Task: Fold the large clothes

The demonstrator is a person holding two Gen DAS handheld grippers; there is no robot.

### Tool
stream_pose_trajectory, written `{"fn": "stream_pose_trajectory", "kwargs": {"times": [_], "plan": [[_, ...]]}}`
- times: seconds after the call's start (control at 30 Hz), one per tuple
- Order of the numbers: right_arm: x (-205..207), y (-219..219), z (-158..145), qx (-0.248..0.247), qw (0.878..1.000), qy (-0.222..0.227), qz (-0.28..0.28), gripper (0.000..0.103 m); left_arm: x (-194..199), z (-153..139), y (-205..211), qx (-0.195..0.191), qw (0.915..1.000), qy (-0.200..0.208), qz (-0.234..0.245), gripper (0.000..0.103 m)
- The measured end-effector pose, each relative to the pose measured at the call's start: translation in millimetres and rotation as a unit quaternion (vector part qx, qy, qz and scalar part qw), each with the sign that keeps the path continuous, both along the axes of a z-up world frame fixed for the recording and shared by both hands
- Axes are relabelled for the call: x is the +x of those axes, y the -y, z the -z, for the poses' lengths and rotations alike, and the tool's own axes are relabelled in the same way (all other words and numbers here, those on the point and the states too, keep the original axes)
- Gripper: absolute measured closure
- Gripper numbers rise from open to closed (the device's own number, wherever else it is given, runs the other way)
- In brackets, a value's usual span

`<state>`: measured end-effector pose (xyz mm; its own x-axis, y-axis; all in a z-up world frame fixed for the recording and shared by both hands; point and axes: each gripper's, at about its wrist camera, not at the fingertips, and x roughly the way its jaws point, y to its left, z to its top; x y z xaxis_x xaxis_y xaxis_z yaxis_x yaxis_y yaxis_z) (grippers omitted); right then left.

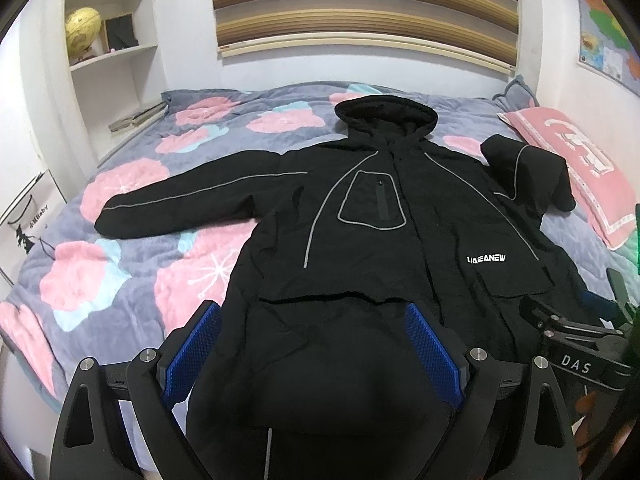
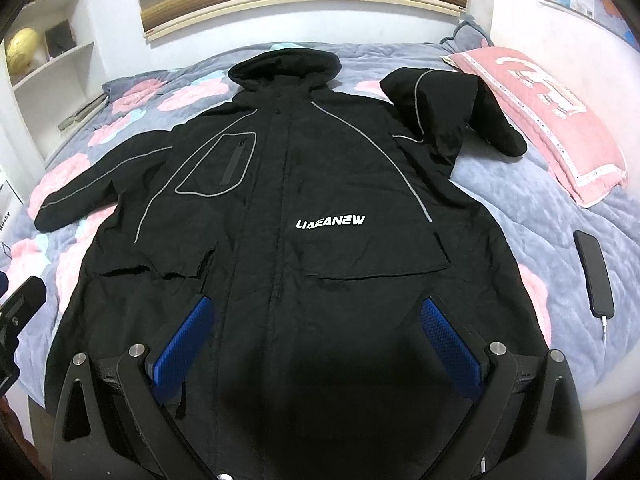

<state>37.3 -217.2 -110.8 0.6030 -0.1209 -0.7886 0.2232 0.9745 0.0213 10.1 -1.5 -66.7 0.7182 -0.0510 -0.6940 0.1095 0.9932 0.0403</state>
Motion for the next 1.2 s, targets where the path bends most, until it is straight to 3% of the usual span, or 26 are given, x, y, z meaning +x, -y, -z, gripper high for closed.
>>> {"fn": "stream_pose_trajectory", "kwargs": {"times": [0.47, 0.77, 0.97, 1.07, 1.2], "plan": [[28.2, -25.2, 2.6, -0.029, 0.999, -0.006, -0.028, 0.000, 23.6, 14.3, -24.8, -0.039, 0.9987, -0.034, -0.001, 0.010], [83.6, -59.9, 5.4, -0.104, 0.989, 0.042, -0.099, 0.000, 61.1, 17.0, -64.2, -0.025, 0.9986, -0.018, -0.042, 0.010], [126.9, -51.3, 27.0, -0.067, 0.983, 0.082, -0.152, 0.000, 109.7, 24.4, -135.1, -0.027, 0.9948, 0.012, -0.098, 0.010], [145.8, -50.4, 59.8, -0.063, 0.985, 0.053, -0.151, 0.000, 139.5, 36.4, -195.8, -0.059, 0.9883, 0.014, -0.140, 0.010], [159.2, -50.4, 101.8, -0.054, 0.987, 0.007, -0.149, 0.000, 178.5, 48.6, -289.4, -0.112, 0.9737, 0.027, -0.197, 0.010]]}}
